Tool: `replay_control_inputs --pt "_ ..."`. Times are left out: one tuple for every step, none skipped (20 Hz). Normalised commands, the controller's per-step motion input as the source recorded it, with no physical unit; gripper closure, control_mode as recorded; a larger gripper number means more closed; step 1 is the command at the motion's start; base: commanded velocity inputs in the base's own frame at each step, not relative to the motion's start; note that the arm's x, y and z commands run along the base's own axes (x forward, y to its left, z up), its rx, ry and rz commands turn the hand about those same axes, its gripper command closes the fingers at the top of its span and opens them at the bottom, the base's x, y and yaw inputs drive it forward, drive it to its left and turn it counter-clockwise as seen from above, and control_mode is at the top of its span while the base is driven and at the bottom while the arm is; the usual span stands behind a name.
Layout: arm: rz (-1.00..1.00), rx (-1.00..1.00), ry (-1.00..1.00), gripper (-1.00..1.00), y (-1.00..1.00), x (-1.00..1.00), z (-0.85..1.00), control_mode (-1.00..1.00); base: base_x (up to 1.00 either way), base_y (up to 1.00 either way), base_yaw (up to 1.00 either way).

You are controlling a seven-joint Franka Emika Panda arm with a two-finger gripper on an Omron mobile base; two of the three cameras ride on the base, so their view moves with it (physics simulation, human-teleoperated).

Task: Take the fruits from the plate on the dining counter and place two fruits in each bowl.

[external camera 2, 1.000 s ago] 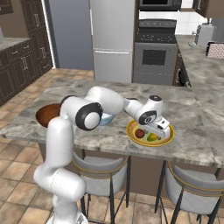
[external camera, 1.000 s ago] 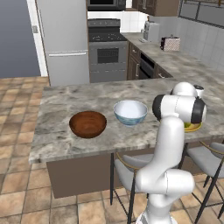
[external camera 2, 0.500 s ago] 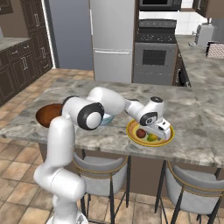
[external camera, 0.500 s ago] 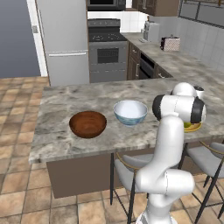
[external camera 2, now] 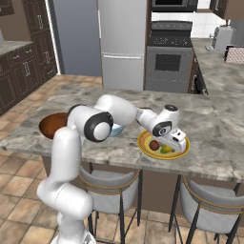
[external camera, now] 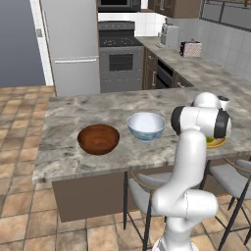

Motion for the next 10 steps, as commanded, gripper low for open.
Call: replay_control_inputs --pt "0.0 0.0 0.0 1.0 0.0 0.0 0.32 -1.0 0.0 0.0 0.0" --pt "0.0 0.0 0.0 1.0 0.0 0.0 0.44 -1.0 0.0 0.0 0.0" --pt "0.0 0.0 0.0 1.0 0.0 -0.06 0.56 -1.0 0.0 0.0 0.0" --pt "0.0 0.0 0.0 1.0 0.0 -0.23 0.59 -1.0 0.0 0.0 0.0" --pt "0.0 0.0 0.0 1.0 0.0 -0.24 0.6 -1.0 0.0 0.0 0.0" --pt "0.0 0.0 0.0 1.0 0.05 -0.18 0.68 -1.0 0.0 0.0 0.0" --pt "0.0 0.0 0.0 1.0 0.06 -0.17 0.71 -1.0 0.0 0.0 0.0" --pt "0.0 0.0 0.0 1.0 0.12 -0.21 0.65 -1.0 0.0 0.0 0.0" --pt "0.0 0.0 0.01 1.0 0.24 -0.05 0.52 -1.0 0.0 0.0 0.0" --pt "0.0 0.0 0.0 1.0 0.36 -0.17 0.54 -1.0 0.0 0.0 0.0"
